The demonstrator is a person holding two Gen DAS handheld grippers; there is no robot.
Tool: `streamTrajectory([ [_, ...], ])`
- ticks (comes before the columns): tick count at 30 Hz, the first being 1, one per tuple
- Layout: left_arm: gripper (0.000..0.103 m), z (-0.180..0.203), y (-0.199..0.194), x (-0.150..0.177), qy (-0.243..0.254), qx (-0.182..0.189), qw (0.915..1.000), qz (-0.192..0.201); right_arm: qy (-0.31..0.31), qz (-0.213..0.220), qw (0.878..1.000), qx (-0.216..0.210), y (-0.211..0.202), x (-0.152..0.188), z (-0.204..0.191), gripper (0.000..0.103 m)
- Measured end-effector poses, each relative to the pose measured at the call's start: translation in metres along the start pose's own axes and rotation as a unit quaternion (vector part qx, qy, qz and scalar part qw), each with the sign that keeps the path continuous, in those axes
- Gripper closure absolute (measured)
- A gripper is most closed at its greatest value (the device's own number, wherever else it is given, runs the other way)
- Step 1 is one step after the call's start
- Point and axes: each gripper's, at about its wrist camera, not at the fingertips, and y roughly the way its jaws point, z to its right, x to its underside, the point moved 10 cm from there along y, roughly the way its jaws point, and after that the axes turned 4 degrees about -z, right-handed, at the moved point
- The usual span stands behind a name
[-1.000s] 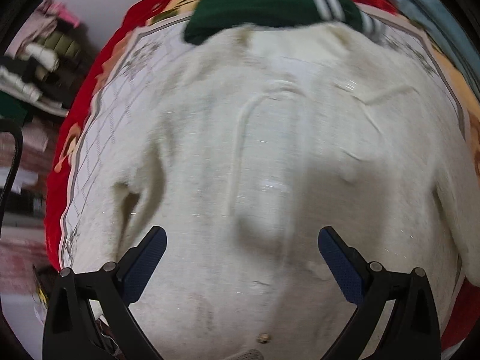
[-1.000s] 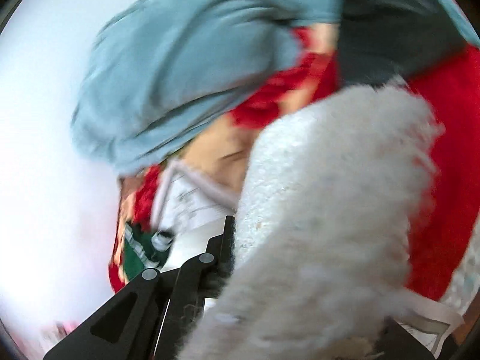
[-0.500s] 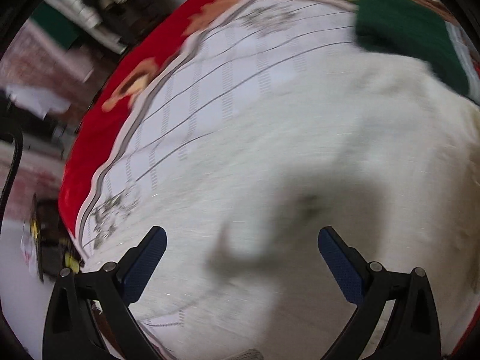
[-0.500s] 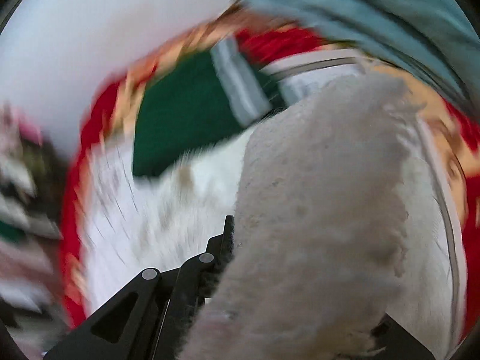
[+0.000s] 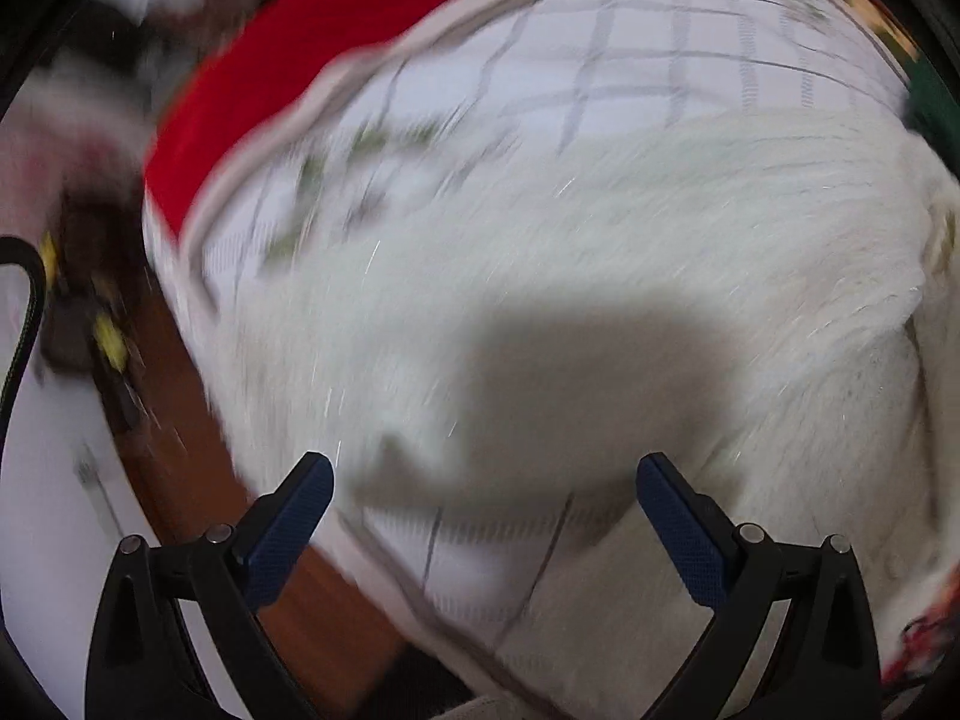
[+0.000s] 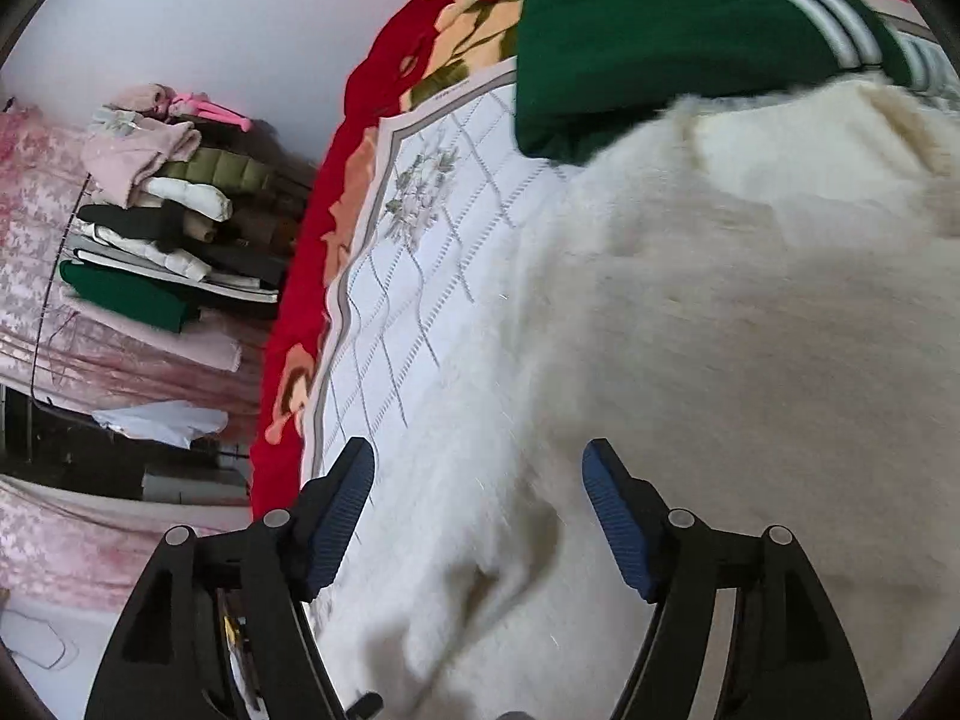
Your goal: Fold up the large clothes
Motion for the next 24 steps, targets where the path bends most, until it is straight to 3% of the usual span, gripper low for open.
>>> streamTrajectory([
  [2,0.000,-0.015,0.011,0.014,-0.051,0.048,0.9969,-0.035,0.013,-0.012,1.000,0.022,-0.015,0.018,0.019,0.029],
  [4,0.000,-0.028,0.027,0.026,-0.109,0.092,0.9875,-0.067,0.028,-0.023,0.999,0.040,-0.030,0.033,0.039,0.029],
  [6,0.000,-0.039,0.044,0.033,-0.169,0.129,0.9725,-0.094,0.042,-0.042,0.997,0.056,-0.036,0.054,0.060,0.029],
  [8,0.000,-0.046,0.061,0.033,-0.234,0.172,0.9507,-0.109,0.050,-0.057,0.995,0.065,-0.029,0.064,0.073,0.029],
  [11,0.010,-0.055,0.073,0.016,-0.297,0.216,0.9254,-0.093,0.055,-0.077,0.992,0.078,-0.017,0.088,0.090,0.029],
  [12,0.029,-0.061,0.073,0.006,-0.308,0.214,0.9240,-0.075,0.053,-0.081,0.992,0.080,-0.014,0.095,0.092,0.029],
  [14,0.043,-0.070,0.068,-0.013,-0.313,0.193,0.9289,-0.041,0.046,-0.086,0.991,0.093,-0.003,0.105,0.091,0.029],
  [16,0.075,-0.079,0.055,-0.033,-0.304,0.159,0.9391,0.001,0.050,-0.086,0.990,0.096,0.003,0.112,0.089,0.029],
  [18,0.094,-0.085,0.032,-0.064,-0.279,0.141,0.9482,0.057,0.055,-0.083,0.990,0.102,0.008,0.117,0.085,0.029],
  [20,0.095,-0.088,0.012,-0.095,-0.261,0.138,0.9504,0.098,0.056,-0.079,0.989,0.110,0.010,0.120,0.082,0.029],
  [24,0.096,-0.090,-0.014,-0.171,-0.237,0.162,0.9457,0.153,0.051,-0.073,0.988,0.126,0.016,0.123,0.077,0.029],
])
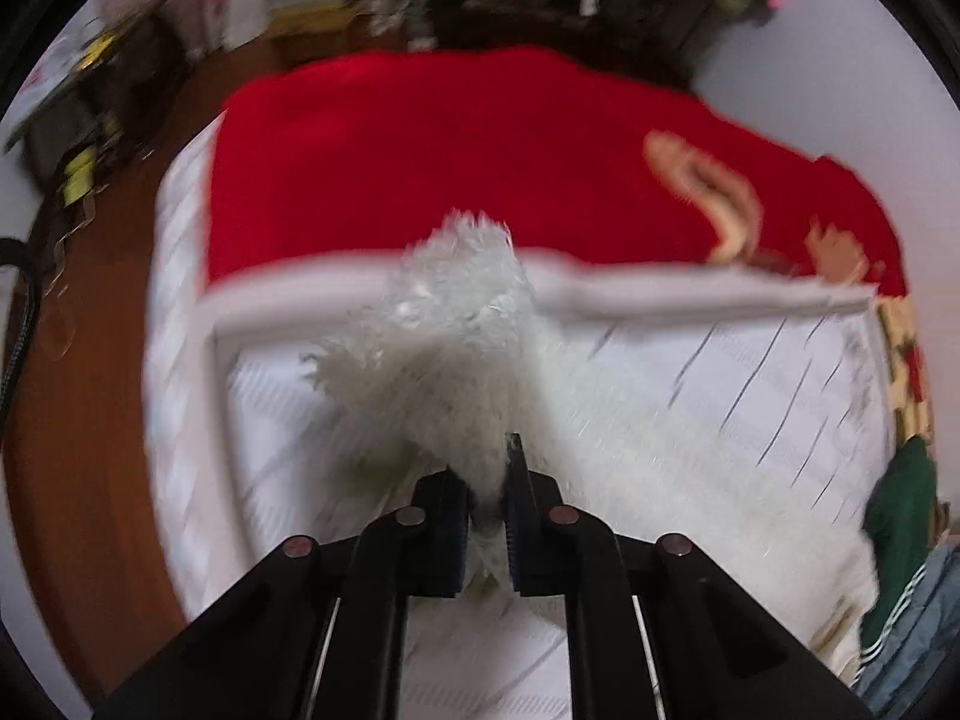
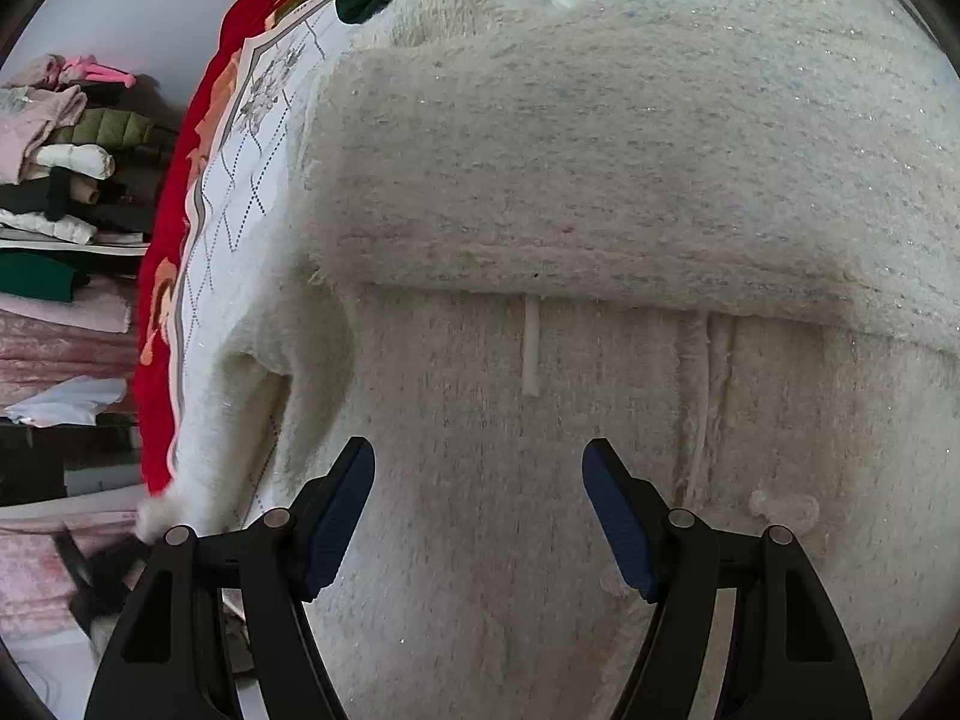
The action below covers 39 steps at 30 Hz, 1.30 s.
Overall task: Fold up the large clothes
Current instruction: 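Grasp the other sleeve cuff with the left tool and lift it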
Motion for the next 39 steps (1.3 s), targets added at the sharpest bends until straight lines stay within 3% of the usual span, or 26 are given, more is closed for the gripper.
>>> streamTrajectory([
  [3,0.096,0.008,0.029,-0.023,0.020,0.017,0.9996,-0.010,0.002,0.002,1.000,0.012,0.005,0.002,-0.001,0.029],
  [8,0.082,0.009,0.050,0.001,0.047,0.041,0.9959,-0.066,0.032,0.001,0.999,0.022,0.014,-0.001,0.001,0.029],
  [10,0.059,0.008,0.052,0.022,0.032,0.078,0.9930,-0.083,0.040,0.001,0.999,0.023,0.016,-0.003,0.000,0.029],
  [13,0.036,0.011,0.054,0.029,-0.015,0.145,0.9866,-0.074,0.037,-0.003,0.999,0.025,0.021,-0.004,-0.006,0.029],
  [16,0.033,0.016,0.056,0.026,-0.042,0.150,0.9850,-0.074,0.034,-0.007,0.999,0.028,0.026,-0.006,-0.012,0.029],
  [18,0.035,0.017,0.050,0.025,-0.065,0.157,0.9823,-0.079,0.037,-0.010,0.999,0.027,0.029,-0.007,-0.016,0.029],
  [20,0.038,0.023,0.037,0.021,-0.059,0.175,0.9809,-0.060,0.039,-0.012,0.999,0.024,0.031,-0.009,-0.021,0.029],
  [21,0.060,0.022,0.029,0.019,-0.043,0.169,0.9835,-0.047,0.038,-0.012,0.999,0.023,0.032,-0.009,-0.023,0.029],
  [22,0.092,0.020,0.027,0.019,-0.030,0.154,0.9867,-0.041,0.036,-0.013,0.999,0.023,0.033,-0.009,-0.026,0.029],
  [23,0.097,0.017,0.026,0.017,-0.021,0.144,0.9887,-0.037,0.033,-0.013,0.999,0.025,0.034,-0.009,-0.029,0.029],
  [27,0.097,0.022,0.027,0.005,-0.013,0.159,0.9867,-0.032,0.023,-0.017,0.999,0.033,0.041,-0.010,-0.035,0.029],
  [31,0.098,0.055,0.008,-0.021,0.018,0.196,0.9804,0.001,0.029,-0.015,0.999,0.035,0.044,-0.012,-0.034,0.029],
  [37,0.098,0.119,-0.057,-0.063,0.055,0.312,0.9456,0.073,0.029,-0.011,0.999,0.031,0.045,-0.018,-0.036,0.029],
  [38,0.097,0.117,-0.059,-0.065,0.058,0.313,0.9449,0.076,0.029,-0.012,0.999,0.032,0.045,-0.018,-0.036,0.029],
  [39,0.090,0.114,-0.051,-0.065,0.062,0.293,0.9510,0.075,0.028,-0.014,0.999,0.033,0.045,-0.019,-0.035,0.029],
])
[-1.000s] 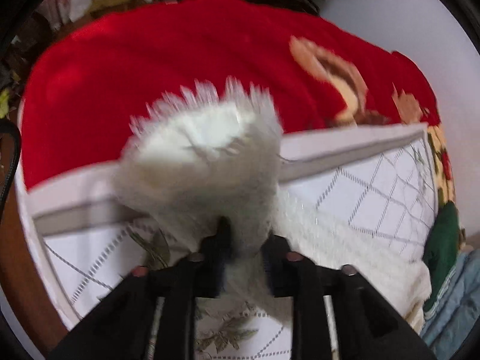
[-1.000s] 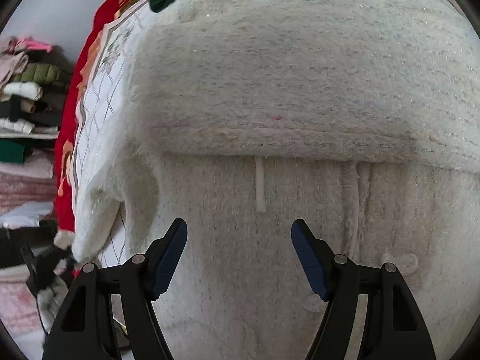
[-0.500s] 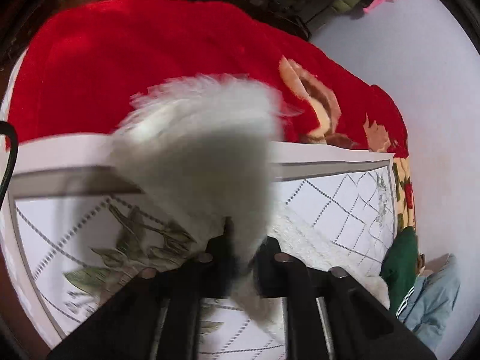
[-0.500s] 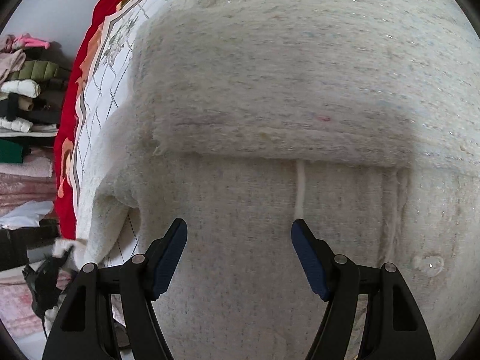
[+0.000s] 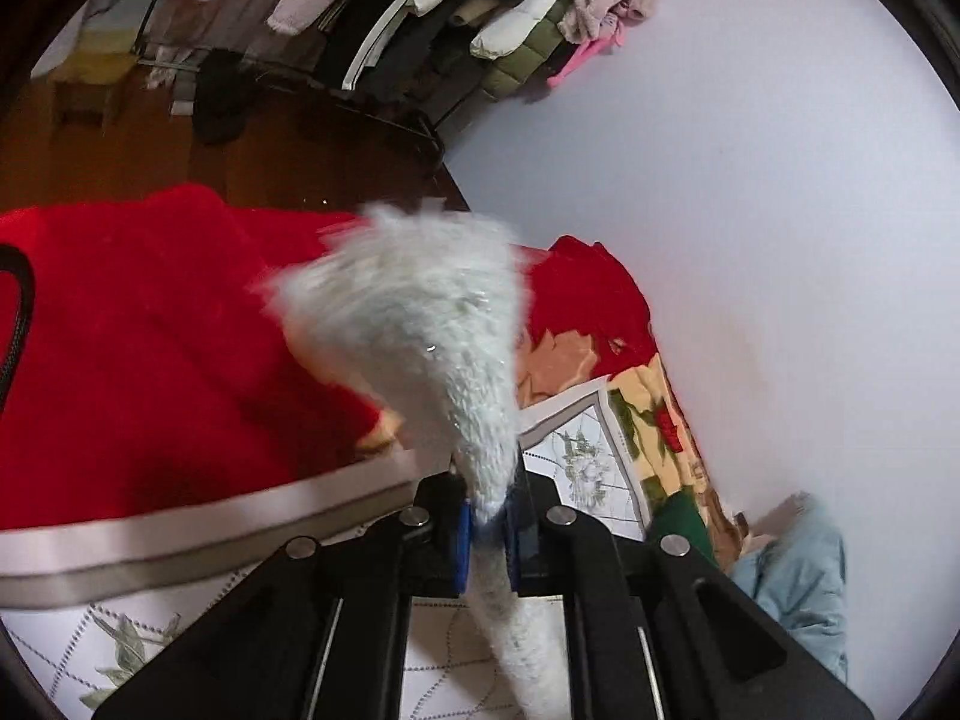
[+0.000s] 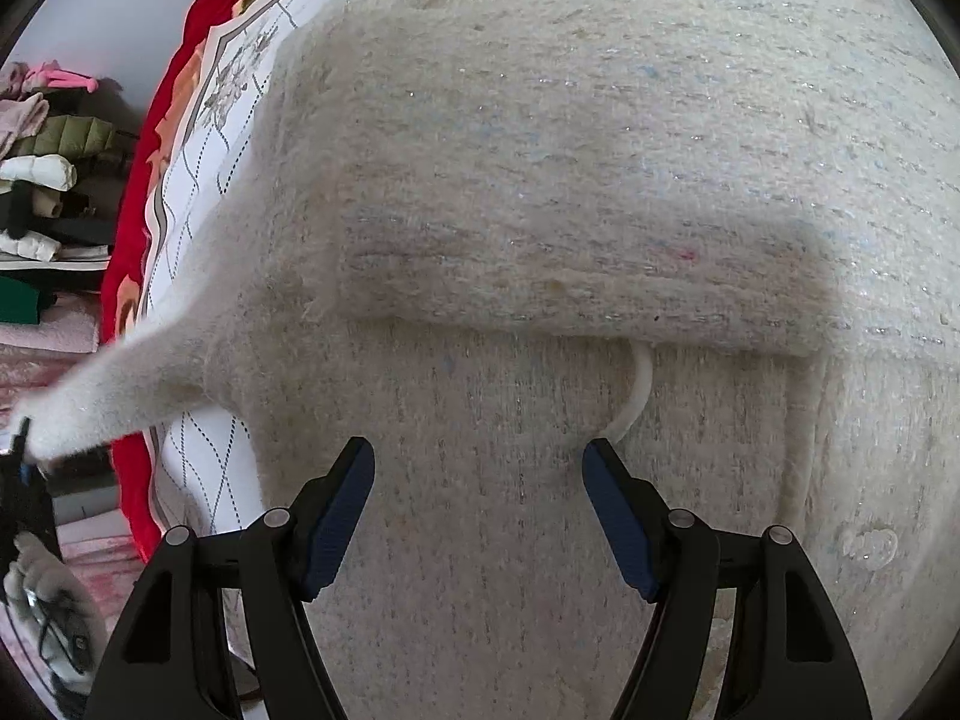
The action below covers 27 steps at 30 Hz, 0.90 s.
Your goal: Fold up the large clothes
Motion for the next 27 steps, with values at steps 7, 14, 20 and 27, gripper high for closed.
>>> streamTrajectory([
  [7,0.083,-0.143,0.032,0.080,-0.188,-0.085,0.9704,-0.125,0.008,-0.008,1.000,-0.002,-0.001,-0.003,-0.002,0.029],
  [14,0.014,-0.126,0.043,0.074,-0.225,-0.005,0.9682,-0.109,0.002,-0.013,1.000,-0.001,0.003,-0.001,-0.004,0.029],
  [20,0.012,-0.114,0.076,0.053,-0.175,-0.073,0.9756,-0.110,0.015,-0.012,1.000,-0.008,0.003,-0.001,-0.007,0.029],
  [27,0.094,-0.103,0.095,0.024,-0.048,-0.155,0.9845,-0.067,0.019,0.004,1.000,0.005,0.001,-0.015,-0.007,0.029],
])
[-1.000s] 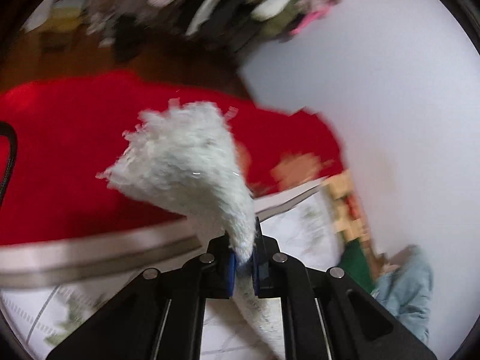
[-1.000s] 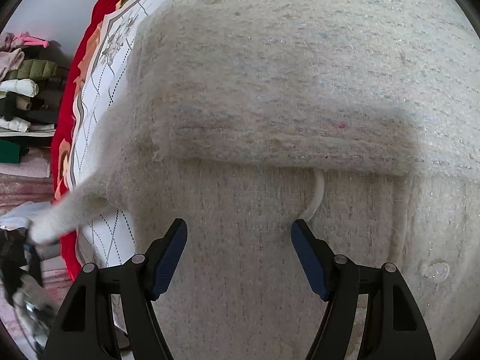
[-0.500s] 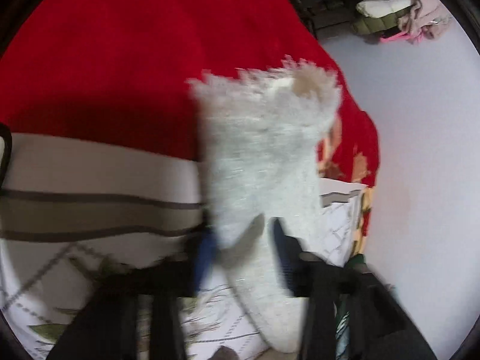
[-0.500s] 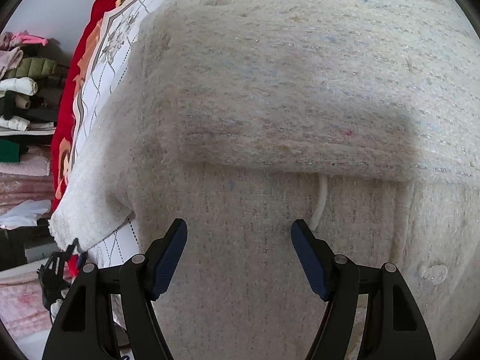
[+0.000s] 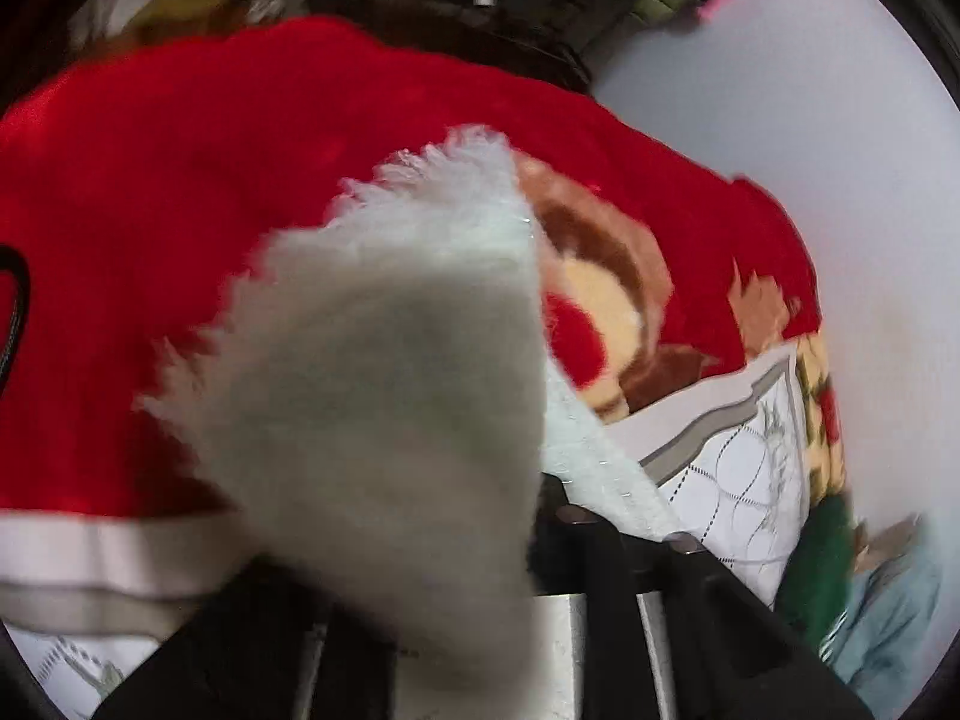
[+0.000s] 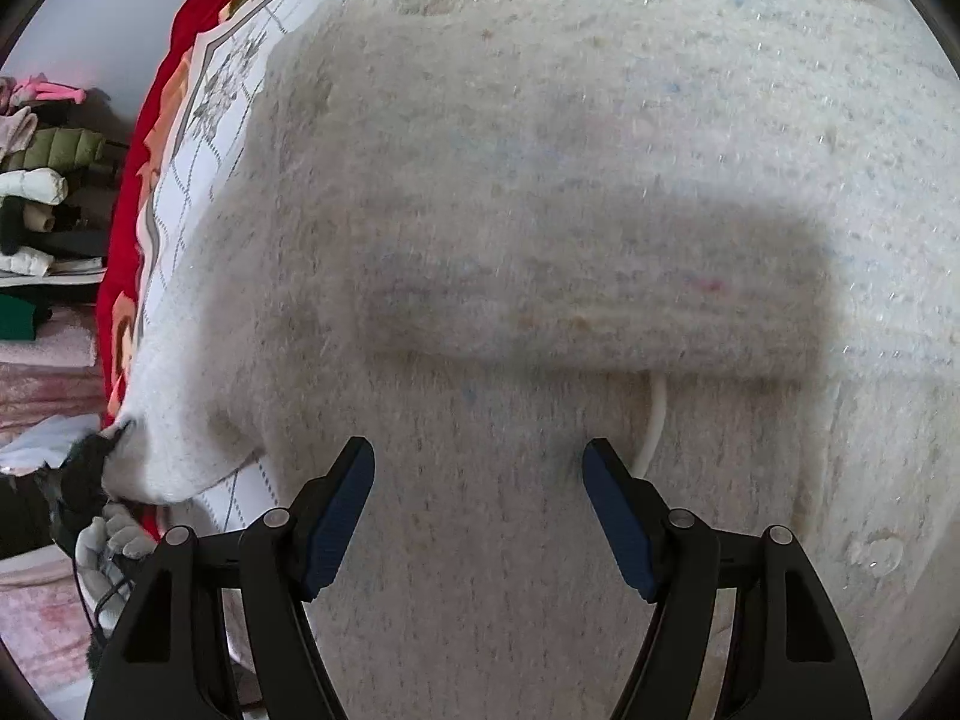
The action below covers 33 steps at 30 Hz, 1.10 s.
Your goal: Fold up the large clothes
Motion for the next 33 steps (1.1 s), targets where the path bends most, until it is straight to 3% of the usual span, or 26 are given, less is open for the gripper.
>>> streamTrajectory([
  [5,0.095,0.042,-0.036,-0.016,0.074,-0.014,0.9951,0.064,0.004,0.047,0.998,0.043,-0.024,-0.022,0.007,0.029],
  [9,0.096,0.110,-0.081,-0.014,0.179,-0.030,0.9754,0.125,0.010,0.068,0.994,0.088,-0.044,-0.035,0.025,0.029],
  [11,0.096,0.141,-0.090,-0.003,0.215,-0.030,0.9674,0.130,0.023,0.071,0.993,0.094,-0.053,-0.038,0.038,0.029],
  [15,0.096,0.219,-0.105,0.057,0.291,0.008,0.9511,0.103,0.059,0.074,0.992,0.085,-0.070,-0.040,0.077,0.029],
  [20,0.096,0.316,-0.101,0.195,0.391,0.056,0.9186,0.022,0.106,0.084,0.987,0.083,-0.106,-0.033,0.149,0.029],
  [23,0.095,0.361,-0.085,0.299,0.447,0.077,0.8897,-0.055,0.128,0.094,0.983,0.091,-0.134,-0.022,0.199,0.029],
  [25,0.095,0.381,-0.069,0.371,0.492,0.078,0.8616,-0.100,0.141,0.099,0.980,0.100,-0.150,-0.017,0.234,0.029],
  [28,0.094,0.389,-0.052,0.457,0.552,0.065,0.8201,-0.136,0.169,0.096,0.974,0.115,-0.168,-0.001,0.294,0.029],
  [31,0.088,0.387,-0.036,0.523,0.606,0.050,0.7751,-0.170,0.198,0.081,0.970,0.115,-0.178,0.016,0.347,0.029],
  [33,0.086,0.378,-0.030,0.549,0.632,0.039,0.7526,-0.181,0.204,0.078,0.969,0.117,-0.185,0.024,0.369,0.029],
])
